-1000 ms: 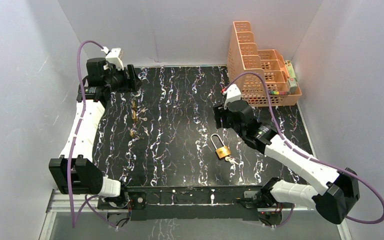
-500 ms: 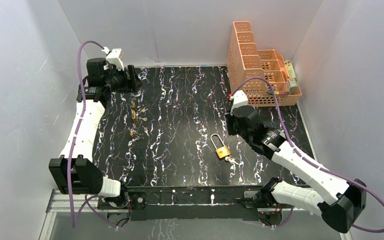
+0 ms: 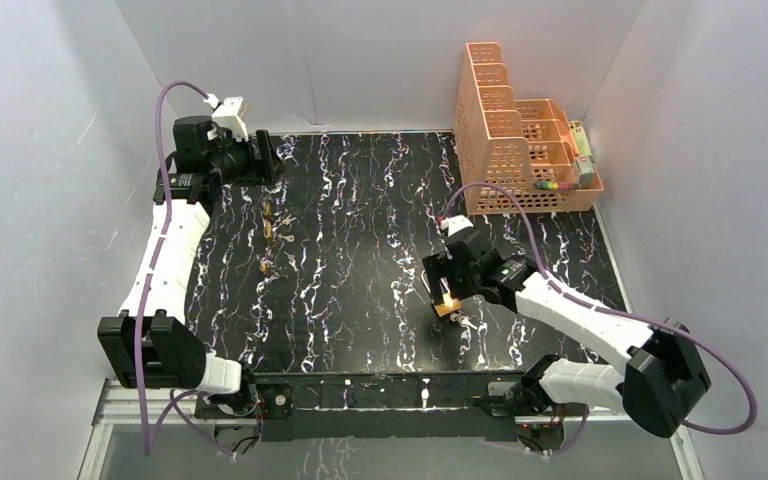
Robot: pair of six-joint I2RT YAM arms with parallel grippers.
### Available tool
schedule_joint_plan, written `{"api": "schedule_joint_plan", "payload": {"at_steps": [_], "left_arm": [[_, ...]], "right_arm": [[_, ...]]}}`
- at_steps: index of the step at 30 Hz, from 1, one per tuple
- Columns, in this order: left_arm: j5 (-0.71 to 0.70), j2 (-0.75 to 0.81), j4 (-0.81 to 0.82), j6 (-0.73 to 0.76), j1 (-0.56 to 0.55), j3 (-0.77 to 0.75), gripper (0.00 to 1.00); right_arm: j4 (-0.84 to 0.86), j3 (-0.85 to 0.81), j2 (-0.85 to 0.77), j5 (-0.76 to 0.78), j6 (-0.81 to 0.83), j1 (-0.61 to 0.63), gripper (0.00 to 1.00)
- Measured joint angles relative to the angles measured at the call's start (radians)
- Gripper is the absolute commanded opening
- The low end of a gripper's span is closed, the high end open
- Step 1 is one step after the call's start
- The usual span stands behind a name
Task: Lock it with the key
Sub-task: Pick up the lock from the center of the board.
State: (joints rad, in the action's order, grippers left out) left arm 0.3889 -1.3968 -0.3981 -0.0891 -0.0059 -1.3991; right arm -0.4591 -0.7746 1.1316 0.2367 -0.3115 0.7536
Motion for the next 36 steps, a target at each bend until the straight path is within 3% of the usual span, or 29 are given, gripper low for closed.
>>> {"api": "schedule_joint_plan", "payload": {"at_steps": [14, 19, 26, 31, 36], "left_arm": [[0.005, 0.0, 0.0, 0.0, 0.0, 0.0, 0.72], [0.008, 0.0, 0.0, 0.0, 0.0, 0.0, 0.73], [0.009, -0.002, 0.0, 0.0, 0.0, 0.0, 0.73], [0.008, -0.003, -0.002, 0.0, 0.0, 0.0, 0.73], [0.013, -0.004, -0.003, 0.0, 0.0, 0.0, 0.73]], "right_arm": [[0.067, 0.105, 0.13, -0.095, -0.032, 0.0, 0.97], [0.093, 0.117, 0.2, -0.089, -0.029, 0.002, 0.81], [0.119, 0.118, 0.213, -0.057, -0.027, 0.02, 0.73], [0.118, 0.108, 0.237, -0.009, -0.019, 0.058, 0.54], [0.111, 0.067, 0.276, -0.025, 0.019, 0.072, 0.46]]}}
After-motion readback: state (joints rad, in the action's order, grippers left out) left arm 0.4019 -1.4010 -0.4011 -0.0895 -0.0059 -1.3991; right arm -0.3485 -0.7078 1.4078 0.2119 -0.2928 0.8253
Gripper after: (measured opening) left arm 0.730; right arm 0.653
